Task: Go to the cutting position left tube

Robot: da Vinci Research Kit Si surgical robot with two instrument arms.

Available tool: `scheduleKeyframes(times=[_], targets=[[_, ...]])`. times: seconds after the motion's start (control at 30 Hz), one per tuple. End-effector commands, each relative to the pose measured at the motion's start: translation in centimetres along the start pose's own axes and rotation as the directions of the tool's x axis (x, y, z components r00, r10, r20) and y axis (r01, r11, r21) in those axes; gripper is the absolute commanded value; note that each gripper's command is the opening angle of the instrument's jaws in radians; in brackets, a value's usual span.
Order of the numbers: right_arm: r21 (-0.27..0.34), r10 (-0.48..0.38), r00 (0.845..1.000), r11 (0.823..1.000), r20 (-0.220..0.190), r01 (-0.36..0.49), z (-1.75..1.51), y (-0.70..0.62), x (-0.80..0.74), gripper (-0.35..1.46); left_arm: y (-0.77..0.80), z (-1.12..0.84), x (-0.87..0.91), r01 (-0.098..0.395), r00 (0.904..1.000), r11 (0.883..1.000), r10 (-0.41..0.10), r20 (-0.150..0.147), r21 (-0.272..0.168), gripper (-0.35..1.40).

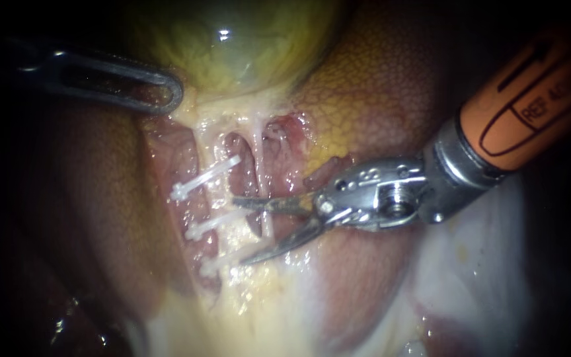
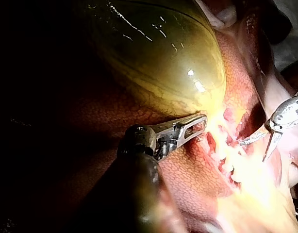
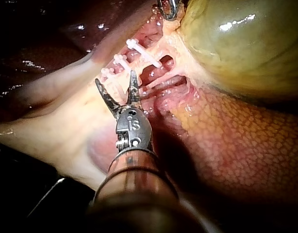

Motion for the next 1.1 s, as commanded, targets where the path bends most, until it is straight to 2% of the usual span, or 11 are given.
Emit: scheduleKeyframes(times=[0.03, 0.47, 0.67, 0.8, 0.97, 1.1], targets=[[-0.001, 0.000, 1.000, 1.000, 0.000, 0.000, 0.01, 0.03, -0.03, 1.28, 0.00, 0.00, 0.00, 0.000, 1.0000, 1.000, 0.000, 0.000, 0.000, -0.35], [-0.002, 0.005, 1.000, 1.000, 0.004, -0.005, 0.12, 0.41, -0.32, 1.28, 0.00, 0.00, 0.00, 0.000, 1.0000, 1.000, 0.000, 0.000, 0.000, -0.35], [0.025, 0.022, 1.000, 0.999, -0.003, -0.022, 0.20, 0.57, -0.35, 1.28, 0.00, 0.00, 0.00, 0.000, 1.0000, 1.000, 0.000, 0.000, 0.000, -0.35], [0.099, 0.039, 0.999, 0.994, -0.037, -0.035, 0.23, 0.64, -0.34, 1.28, 0.00, 0.00, 0.00, 0.000, 1.0000, 1.000, 0.000, 0.000, 0.000, -0.35], [0.199, 0.095, 0.991, 0.977, -0.096, -0.074, 0.28, 0.68, -0.31, 1.28, 0.00, 0.00, 0.00, 0.000, 1.0000, 1.000, 0.000, 0.000, 0.000, -0.35], [0.230, 0.111, 0.988, 0.970, -0.109, -0.084, 0.39, 0.71, -0.25, 1.28, 0.00, 0.01, 0.00, 0.000, 1.0000, 1.000, 0.000, 0.000, -0.001, -0.35]])
